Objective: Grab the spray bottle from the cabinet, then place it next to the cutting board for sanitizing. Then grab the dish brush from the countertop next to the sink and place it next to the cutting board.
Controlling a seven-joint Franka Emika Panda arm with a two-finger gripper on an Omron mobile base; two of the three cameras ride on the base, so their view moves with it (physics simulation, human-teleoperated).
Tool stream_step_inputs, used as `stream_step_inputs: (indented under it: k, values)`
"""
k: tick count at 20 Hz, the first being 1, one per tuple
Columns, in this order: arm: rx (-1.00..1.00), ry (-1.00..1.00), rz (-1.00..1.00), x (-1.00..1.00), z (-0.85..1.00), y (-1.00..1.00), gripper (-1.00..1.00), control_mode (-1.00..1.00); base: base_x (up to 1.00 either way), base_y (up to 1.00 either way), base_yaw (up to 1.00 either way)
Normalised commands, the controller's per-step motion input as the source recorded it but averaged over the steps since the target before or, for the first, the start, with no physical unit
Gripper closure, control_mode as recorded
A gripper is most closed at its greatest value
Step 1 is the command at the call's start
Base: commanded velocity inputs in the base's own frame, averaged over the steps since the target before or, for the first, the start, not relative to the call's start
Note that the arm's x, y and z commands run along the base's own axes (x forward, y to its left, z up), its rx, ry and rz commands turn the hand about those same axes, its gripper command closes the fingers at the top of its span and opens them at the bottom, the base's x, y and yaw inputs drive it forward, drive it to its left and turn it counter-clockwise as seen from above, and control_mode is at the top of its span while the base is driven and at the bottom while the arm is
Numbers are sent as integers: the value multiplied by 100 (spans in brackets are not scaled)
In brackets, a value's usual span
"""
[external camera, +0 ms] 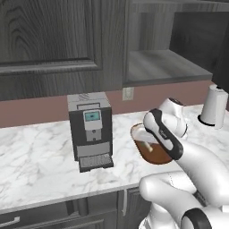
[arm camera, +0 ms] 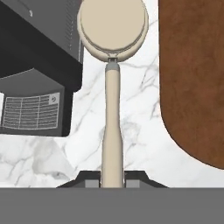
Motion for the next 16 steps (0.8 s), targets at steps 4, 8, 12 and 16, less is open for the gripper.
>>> stream_step_inputs:
  k: [4, 8, 12, 16]
  values:
    - [0, 0, 0, 33, -29, 7, 100, -100, 0, 0, 0]
    - [0, 0, 0, 31, -26, 0, 100, -100, 0, 0, 0]
    - [0, -1, 0, 27, -20, 0, 100, -100, 0, 0, 0]
    - [0, -2, 0, 24, -24, 0, 100, -100, 0, 0, 0]
